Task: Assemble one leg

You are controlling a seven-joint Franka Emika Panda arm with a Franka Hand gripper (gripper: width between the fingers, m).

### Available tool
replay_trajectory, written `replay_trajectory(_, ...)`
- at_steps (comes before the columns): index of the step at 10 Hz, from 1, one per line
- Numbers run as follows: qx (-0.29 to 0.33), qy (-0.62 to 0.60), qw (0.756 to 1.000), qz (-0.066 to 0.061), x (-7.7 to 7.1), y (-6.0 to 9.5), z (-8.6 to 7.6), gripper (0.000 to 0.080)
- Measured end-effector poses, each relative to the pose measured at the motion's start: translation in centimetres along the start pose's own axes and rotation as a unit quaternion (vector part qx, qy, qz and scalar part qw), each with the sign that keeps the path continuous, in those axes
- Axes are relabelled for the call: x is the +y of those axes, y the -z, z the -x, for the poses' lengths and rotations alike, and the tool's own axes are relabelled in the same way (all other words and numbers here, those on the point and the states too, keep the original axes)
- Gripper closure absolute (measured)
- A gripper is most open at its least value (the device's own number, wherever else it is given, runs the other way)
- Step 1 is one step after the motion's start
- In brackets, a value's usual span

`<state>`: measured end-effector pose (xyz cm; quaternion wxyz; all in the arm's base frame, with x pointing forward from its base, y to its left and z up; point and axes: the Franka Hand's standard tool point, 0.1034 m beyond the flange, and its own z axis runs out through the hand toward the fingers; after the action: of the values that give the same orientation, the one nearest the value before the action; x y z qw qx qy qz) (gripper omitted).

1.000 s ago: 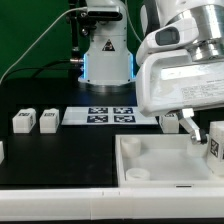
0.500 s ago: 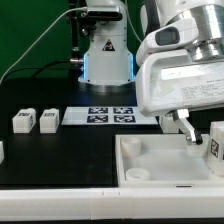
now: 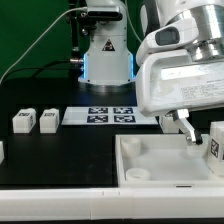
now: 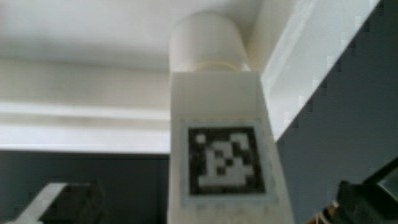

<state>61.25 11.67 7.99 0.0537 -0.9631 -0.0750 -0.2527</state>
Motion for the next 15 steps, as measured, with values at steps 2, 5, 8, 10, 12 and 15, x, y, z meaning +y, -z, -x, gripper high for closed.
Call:
replay_trajectory(2,-0.019,0.001,1.000,-0.002,0.0,1.2,-0.8,0.0150)
replay_trajectory(5,-0.169,-0.003,0.985,-0.030,-0.7,1.5,-1.0,0.0150)
replay_trajectory(8,-0.267,-0.004,0.962,-0.051,-1.2,1.3,-1.0,0.0150)
replay_trajectory(10,-0.259,-0.005,0.965,-0.052,-1.1,0.4,-1.6,0.0150)
replay_trajectory(12,-0.257,-0.006,0.965,-0.051,-0.9,-0.1,-1.3,0.0150)
replay_trajectory(15,-0.235,-0.008,0.971,-0.044,0.0,-1.0,-1.8,0.0150)
